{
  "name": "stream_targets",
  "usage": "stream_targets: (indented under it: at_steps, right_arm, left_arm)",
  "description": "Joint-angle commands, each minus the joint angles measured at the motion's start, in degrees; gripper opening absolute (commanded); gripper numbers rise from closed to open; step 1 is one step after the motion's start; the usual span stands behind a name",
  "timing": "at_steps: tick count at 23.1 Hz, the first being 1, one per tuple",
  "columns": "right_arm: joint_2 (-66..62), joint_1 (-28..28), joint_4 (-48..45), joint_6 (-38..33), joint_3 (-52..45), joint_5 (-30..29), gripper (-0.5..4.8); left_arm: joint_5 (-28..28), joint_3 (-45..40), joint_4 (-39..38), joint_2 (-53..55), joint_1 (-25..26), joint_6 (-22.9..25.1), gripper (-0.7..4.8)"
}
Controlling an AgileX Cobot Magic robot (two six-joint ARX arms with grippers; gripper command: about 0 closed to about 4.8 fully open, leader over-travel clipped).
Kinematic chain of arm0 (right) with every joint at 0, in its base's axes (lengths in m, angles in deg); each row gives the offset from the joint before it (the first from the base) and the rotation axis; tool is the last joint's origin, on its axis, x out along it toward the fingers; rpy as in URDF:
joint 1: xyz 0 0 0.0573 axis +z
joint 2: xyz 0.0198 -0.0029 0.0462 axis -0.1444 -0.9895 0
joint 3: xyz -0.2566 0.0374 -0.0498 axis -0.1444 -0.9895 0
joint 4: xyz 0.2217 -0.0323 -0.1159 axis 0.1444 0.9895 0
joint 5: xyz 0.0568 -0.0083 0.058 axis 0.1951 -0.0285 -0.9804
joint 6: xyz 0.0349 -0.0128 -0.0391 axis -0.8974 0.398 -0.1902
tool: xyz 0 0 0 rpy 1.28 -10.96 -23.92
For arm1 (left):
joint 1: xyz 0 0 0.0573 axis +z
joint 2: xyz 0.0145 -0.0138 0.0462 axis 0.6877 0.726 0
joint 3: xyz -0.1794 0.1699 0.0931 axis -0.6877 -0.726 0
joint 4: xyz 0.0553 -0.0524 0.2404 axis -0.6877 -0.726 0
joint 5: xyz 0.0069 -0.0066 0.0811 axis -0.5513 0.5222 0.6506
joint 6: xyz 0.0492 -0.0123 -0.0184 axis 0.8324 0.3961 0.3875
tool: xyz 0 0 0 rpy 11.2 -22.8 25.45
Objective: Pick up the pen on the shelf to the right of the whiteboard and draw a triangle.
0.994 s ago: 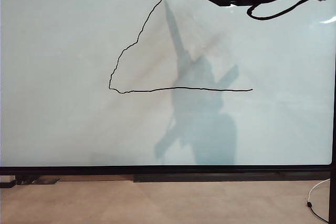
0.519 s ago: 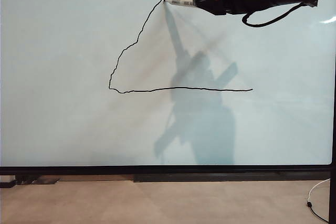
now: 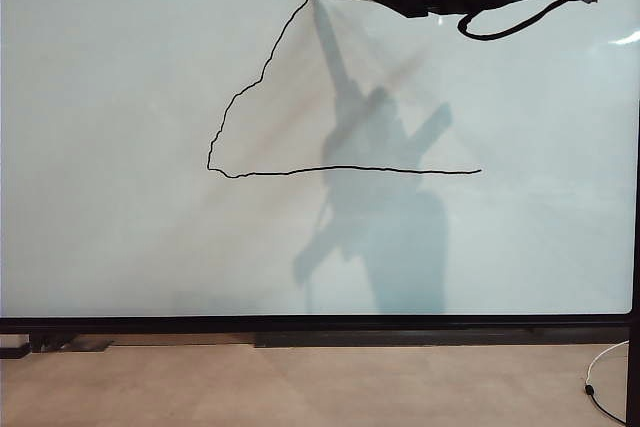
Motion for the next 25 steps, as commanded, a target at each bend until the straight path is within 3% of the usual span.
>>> stream_targets:
  at_steps: [1,25]
  right_arm:
    - [0.1,-0.1,1.2,1.2,0.4,2.2,-0.05]
    - [0.2,-2.4,1.0,2.7,-1.8,4.3,-0.05]
  left_arm:
    - [-0.2,0.2,0.5,0.0,0.0,0.0,-0.05]
    - [-0.2,0.2,0.5,0.0,0.0,0.0,-0.05]
